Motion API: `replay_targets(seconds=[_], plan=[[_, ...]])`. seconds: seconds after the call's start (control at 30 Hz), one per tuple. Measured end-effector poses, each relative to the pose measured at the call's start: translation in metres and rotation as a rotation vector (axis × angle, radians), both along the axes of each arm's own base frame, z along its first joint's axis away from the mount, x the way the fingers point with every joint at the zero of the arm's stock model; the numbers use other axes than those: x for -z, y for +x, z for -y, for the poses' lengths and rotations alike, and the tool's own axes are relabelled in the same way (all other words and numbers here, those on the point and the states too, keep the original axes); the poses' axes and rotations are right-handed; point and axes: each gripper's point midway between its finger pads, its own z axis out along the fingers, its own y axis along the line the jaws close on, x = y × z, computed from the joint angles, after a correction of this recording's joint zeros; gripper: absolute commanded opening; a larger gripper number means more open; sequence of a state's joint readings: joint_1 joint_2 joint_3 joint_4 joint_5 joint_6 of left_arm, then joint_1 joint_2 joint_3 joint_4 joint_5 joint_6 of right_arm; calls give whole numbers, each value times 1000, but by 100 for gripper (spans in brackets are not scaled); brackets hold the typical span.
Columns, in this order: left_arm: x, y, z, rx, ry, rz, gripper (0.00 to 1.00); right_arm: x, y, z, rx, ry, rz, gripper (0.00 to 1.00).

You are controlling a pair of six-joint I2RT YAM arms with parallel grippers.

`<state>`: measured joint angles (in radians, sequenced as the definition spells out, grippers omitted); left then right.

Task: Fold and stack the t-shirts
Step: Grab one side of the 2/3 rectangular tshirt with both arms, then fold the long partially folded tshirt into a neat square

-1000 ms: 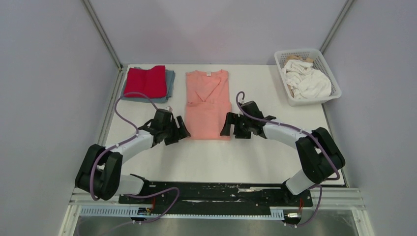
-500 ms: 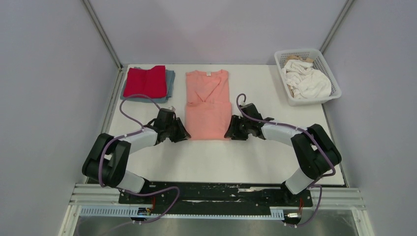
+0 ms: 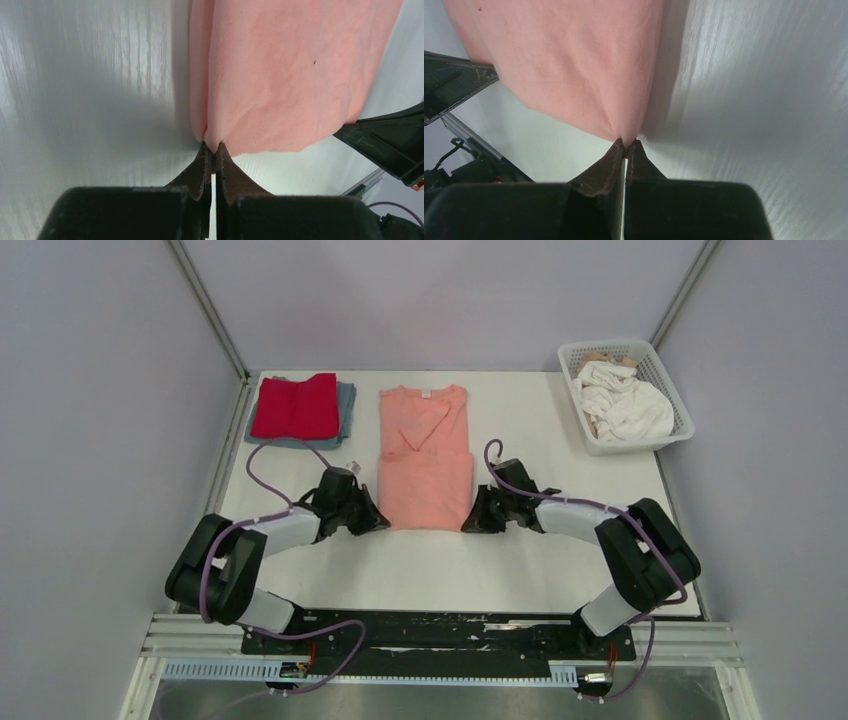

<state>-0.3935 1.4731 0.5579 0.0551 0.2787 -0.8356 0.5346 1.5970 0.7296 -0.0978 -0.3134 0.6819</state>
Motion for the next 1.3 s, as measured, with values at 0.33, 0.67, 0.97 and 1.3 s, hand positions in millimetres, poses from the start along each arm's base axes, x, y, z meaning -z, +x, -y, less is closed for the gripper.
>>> replay_targets(seconds=[0.33,0.67,0.97,1.3], plan=[[-40,-77,4,126,-17,91,0,-60,-65,3,-203,152,23,0],[-126,-117,3,205,-168,355,0,-147,-123,1,-486,353,111,0],[-158,-75,-8,38,-81,437,0,-172,-70,12,-371,390,166,0],[-170,12,-12,-129,44,443,0,-176,2,31,-203,401,218,0]])
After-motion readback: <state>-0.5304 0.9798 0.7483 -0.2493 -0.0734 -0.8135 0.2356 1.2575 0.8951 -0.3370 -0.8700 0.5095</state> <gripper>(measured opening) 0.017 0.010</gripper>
